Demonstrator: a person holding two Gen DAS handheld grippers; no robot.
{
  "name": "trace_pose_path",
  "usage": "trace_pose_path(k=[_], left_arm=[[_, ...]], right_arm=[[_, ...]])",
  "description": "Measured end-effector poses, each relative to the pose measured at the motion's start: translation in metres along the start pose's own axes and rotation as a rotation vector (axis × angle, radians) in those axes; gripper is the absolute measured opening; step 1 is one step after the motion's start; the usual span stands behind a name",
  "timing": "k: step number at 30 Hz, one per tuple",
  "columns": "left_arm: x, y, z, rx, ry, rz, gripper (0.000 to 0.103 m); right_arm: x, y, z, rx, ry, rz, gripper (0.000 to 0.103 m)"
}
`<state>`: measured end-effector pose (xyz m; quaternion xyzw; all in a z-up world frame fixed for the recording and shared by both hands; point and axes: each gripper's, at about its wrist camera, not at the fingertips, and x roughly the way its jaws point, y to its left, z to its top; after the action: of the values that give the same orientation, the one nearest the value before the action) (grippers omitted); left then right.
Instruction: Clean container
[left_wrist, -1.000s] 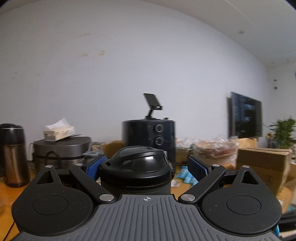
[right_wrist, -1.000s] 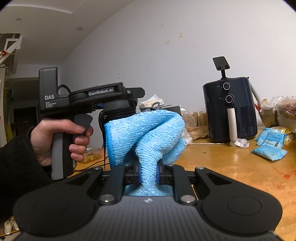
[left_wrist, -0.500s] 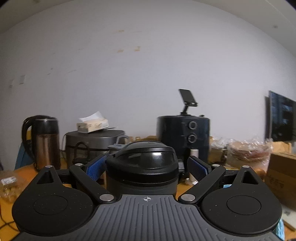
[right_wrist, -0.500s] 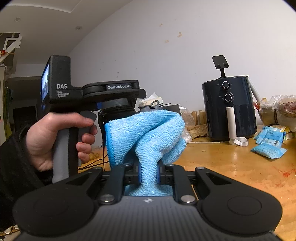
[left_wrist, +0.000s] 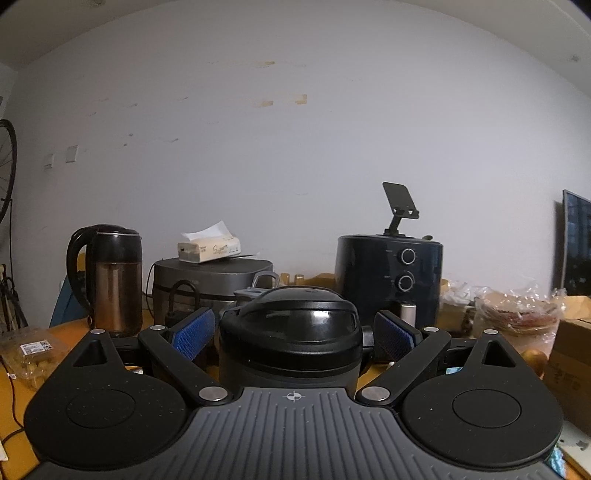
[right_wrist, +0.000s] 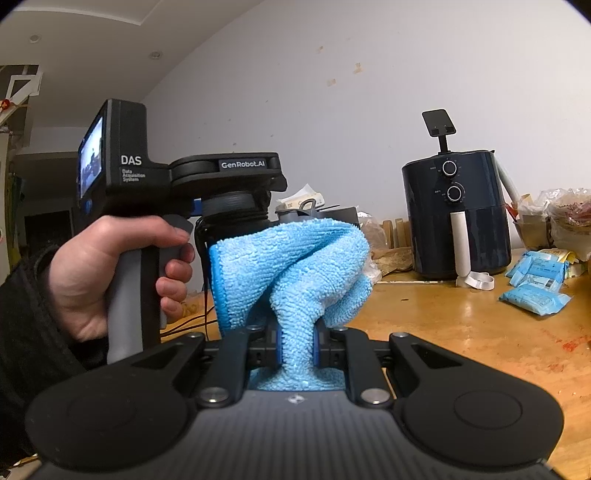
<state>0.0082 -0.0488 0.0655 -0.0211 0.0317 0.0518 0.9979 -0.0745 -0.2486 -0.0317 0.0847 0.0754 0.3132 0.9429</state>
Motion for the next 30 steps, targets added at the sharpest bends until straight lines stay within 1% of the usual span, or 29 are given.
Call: trace_pose_path(k=[3,5,7,22,25,30], left_arm=[[-0.0007,-0.0015,0.0005,0.002,-0.003,0.019,0.092],[-0.0007,-0.0009,0.0011,-0.002,0.003,0.015,0.082],[-0.0017,-0.0019,0.0017,-0.002,0.006,0.008,0.076],[-0.0035,-0.0038,-0.0004,0.014,0.002,-0.009,0.075],[-0.0034,-0.002,-0.0004,0.012,0.001,-0.02,0.075],[-0.0037,0.0043,-0.0024,0.015,-0.011,-0.059,0.075]], right_arm=[[-0.0011,0.0002,-0.0004,0.003,0.0,-0.003,0.009],[-0.0009,0.0001,-0.0003,0.003,0.0,-0.005,0.009],[-0.0014,0.0001,-0.0001,0.004,0.0,-0.004,0.009],[-0.0028,-0.0043,0.0013,0.008,0.001,-0.004,0.01],[-0.0025,-0.0054,0.0015,0.009,0.002,-0.004,0.01],[-0.0012,-0.0065,0.0014,0.008,0.004,-0.006,0.01]])
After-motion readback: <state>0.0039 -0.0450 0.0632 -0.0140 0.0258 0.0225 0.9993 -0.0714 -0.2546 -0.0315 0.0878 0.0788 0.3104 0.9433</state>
